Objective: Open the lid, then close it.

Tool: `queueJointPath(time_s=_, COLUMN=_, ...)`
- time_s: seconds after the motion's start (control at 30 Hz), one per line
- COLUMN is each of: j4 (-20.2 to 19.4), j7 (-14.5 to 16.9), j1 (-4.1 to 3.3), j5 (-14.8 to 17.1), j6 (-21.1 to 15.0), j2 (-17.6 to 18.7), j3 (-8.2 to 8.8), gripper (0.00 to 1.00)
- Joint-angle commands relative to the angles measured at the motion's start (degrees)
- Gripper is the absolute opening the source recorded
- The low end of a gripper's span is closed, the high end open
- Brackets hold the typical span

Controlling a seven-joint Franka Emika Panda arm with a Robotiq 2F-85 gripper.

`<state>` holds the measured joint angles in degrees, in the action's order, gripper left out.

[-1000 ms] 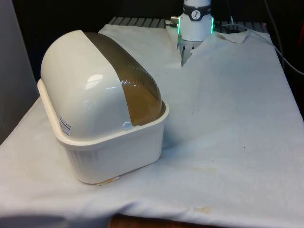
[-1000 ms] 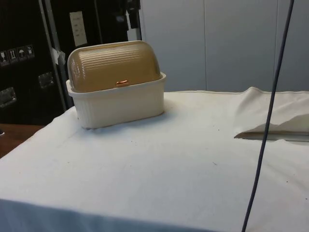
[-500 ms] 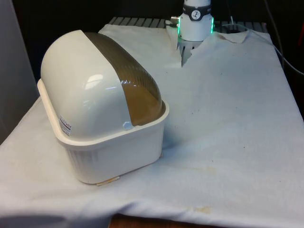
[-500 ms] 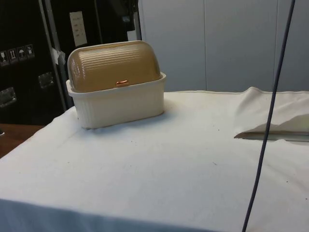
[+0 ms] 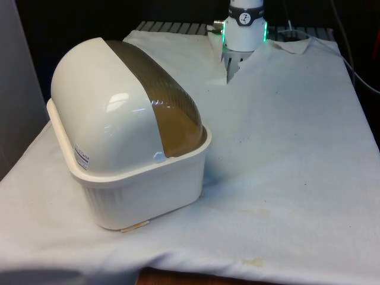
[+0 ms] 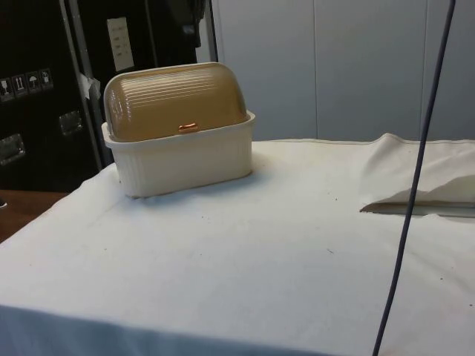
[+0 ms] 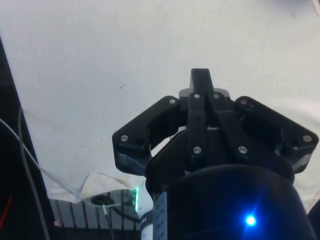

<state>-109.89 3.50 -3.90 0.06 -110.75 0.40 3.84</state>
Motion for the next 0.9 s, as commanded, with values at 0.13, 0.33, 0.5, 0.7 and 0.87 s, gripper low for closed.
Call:
queueJointPath(time_s=0.13, j4=-1.5, j7=1.8, j1=0.00, j5=0.1, j6=-3.0, j2=-0.1, j3=-0.06, gripper=0.00)
queueJointPath(time_s=0.33, j4=-3.4, j7=4.5, j1=-0.06, j5=0.1, j6=-6.5, j2=0.1, j3=-0.11, gripper=0.00)
queueJointPath(time_s=0.5, j4=-4.8, j7=6.6, j1=-0.06, j5=0.2, j6=-8.9, j2=0.3, j3=-0.11, gripper=0.00)
queueJointPath(time_s=0.7, j4=-6.4, j7=9.1, j1=-0.06, j5=0.1, j6=-11.7, j2=0.7, j3=-0.17, gripper=0.00)
queueJointPath(time_s=0.87, j4=-7.1, j7=10.4, j1=0.00, j5=0.0, j6=-12.8, j2=1.1, j3=-0.17, gripper=0.00)
